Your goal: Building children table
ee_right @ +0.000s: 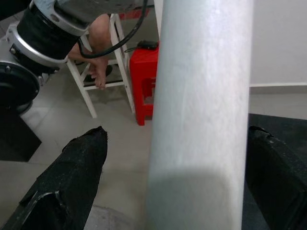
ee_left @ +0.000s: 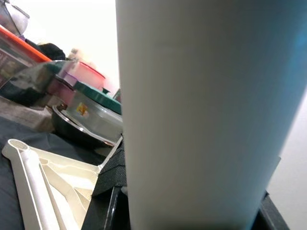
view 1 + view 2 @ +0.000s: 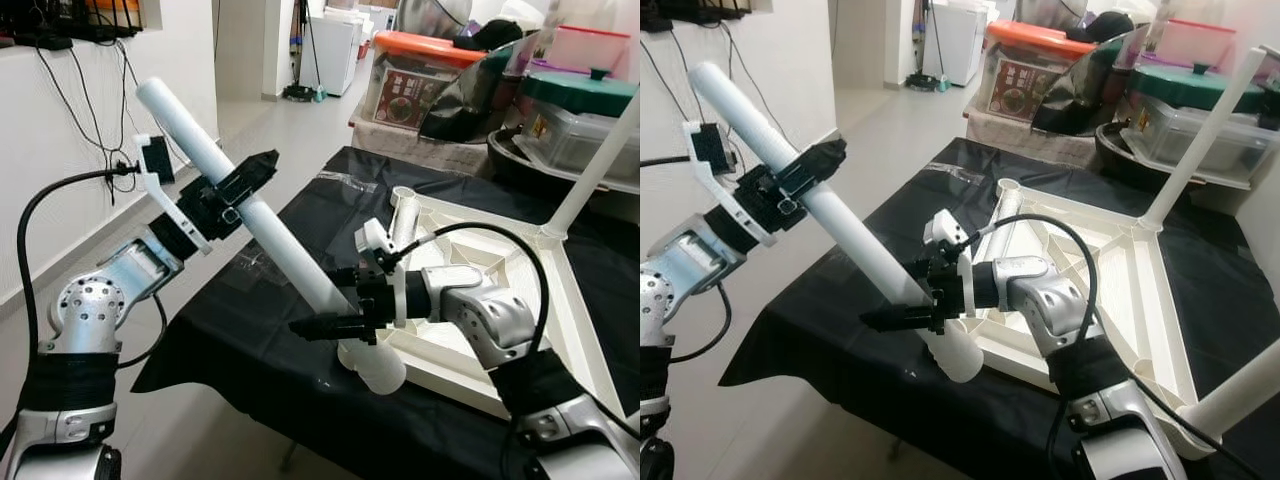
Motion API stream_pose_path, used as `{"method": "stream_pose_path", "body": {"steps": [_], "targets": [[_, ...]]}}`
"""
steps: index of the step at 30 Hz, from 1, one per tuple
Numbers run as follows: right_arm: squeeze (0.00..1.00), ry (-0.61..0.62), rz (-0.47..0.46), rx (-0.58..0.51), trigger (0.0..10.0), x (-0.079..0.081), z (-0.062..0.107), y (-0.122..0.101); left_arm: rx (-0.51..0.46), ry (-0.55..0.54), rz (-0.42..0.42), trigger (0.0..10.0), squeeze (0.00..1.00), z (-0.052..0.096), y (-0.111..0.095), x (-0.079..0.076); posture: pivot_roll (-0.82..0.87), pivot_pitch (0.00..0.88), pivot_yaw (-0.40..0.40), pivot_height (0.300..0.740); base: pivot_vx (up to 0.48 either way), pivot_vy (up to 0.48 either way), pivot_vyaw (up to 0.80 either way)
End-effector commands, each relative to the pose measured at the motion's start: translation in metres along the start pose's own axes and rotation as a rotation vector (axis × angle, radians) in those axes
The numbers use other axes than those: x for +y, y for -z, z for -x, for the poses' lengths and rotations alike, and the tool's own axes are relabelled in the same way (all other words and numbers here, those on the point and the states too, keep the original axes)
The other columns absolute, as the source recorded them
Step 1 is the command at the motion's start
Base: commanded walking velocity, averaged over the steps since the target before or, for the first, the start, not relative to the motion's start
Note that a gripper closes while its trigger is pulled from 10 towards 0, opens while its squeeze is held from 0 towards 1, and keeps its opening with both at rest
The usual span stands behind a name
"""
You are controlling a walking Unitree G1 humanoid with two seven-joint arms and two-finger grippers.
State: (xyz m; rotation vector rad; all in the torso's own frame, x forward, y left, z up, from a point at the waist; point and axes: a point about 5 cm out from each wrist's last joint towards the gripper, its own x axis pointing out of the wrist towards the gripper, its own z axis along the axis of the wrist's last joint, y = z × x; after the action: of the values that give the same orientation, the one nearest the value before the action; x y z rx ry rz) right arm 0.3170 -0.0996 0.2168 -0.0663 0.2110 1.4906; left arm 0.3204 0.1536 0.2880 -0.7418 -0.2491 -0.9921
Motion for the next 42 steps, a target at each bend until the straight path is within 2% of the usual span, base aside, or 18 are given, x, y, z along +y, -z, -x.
{"method": "stream_pose_path", "body": {"steps": [1,5,11,17,18,19,20,34,36,37,39,40,42], "targets": [[0.00,-0.028,-0.007,0.043,10.0,0.003,-0.012,0.001,-0.015,0.090,0.004,10.0,0.00,-0.012,-0.001,-0.009,0.19,0.000,-0.085,0.740,0.000,0.000,0.00],[0.00,-0.013,-0.017,0.069,10.0,0.002,-0.015,0.001,-0.013,0.096,0.008,10.0,0.00,-0.015,-0.001,-0.008,0.19,0.000,-0.085,0.740,0.000,0.000,0.00],[0.00,0.078,-0.017,0.197,10.0,-0.009,-0.026,0.006,-0.013,0.113,0.019,10.0,0.00,-0.021,0.003,-0.005,0.19,0.000,-0.089,0.740,0.000,0.000,0.00],[0.00,0.112,-0.014,0.223,10.0,-0.014,-0.029,0.005,-0.012,0.119,0.021,10.0,0.00,-0.024,0.003,-0.001,0.19,0.000,-0.089,0.740,0.000,0.000,0.00],[0.00,0.111,-0.013,0.217,2.8,-0.014,-0.030,0.004,-0.012,0.120,0.021,10.0,0.00,-0.024,0.004,-0.001,0.18,0.000,-0.087,0.740,0.000,0.000,0.00],[0.00,0.108,-0.011,0.212,2.8,-0.014,-0.031,0.003,-0.012,0.120,0.021,10.0,0.00,-0.024,0.005,0.000,0.18,0.000,-0.087,0.740,0.000,0.000,0.00],[0.00,0.092,0.005,0.214,0.0,-0.012,-0.032,0.002,-0.010,0.121,0.021,10.0,0.00,-0.024,0.006,0.000,0.18,0.000,-0.087,0.740,0.000,0.000,0.00],[0.00,0.037,0.029,0.214,0.0,-0.006,-0.037,-0.003,-0.002,0.115,0.024,10.0,0.00,-0.025,0.007,0.003,0.17,0.000,-0.088,0.740,0.000,0.000,0.00],[0.00,0.025,0.032,0.212,0.0,-0.005,-0.037,-0.002,0.022,0.077,0.031,10.0,0.00,-0.026,0.011,0.006,0.17,0.000,-0.088,0.740,0.000,0.000,0.00],[0.00,0.023,0.032,0.210,0.0,-0.005,-0.037,-0.002,0.024,0.047,0.014,10.0,0.91,-0.026,0.012,0.009,0.17,0.000,-0.088,0.740,0.000,0.000,0.00],[0.00,0.022,0.032,0.209,0.0,-0.005,-0.037,-0.002,0.023,0.029,0.001,10.0,0.91,-0.027,0.012,0.010,0.17,0.000,-0.088,0.740,0.000,0.000,0.00],[0.00,0.026,0.033,0.205,0.0,-0.005,-0.037,-0.002,0.021,0.013,0.000,10.0,1.00,-0.028,0.013,0.012,0.17,0.000,-0.087,0.740,0.000,0.000,0.00],[0.00,0.029,0.034,0.199,0.0,-0.006,-0.036,-0.003,0.026,0.015,-0.004,10.0,1.00,-0.029,0.014,0.011,0.17,0.000,-0.088,0.740,0.000,0.000,0.00]]}}
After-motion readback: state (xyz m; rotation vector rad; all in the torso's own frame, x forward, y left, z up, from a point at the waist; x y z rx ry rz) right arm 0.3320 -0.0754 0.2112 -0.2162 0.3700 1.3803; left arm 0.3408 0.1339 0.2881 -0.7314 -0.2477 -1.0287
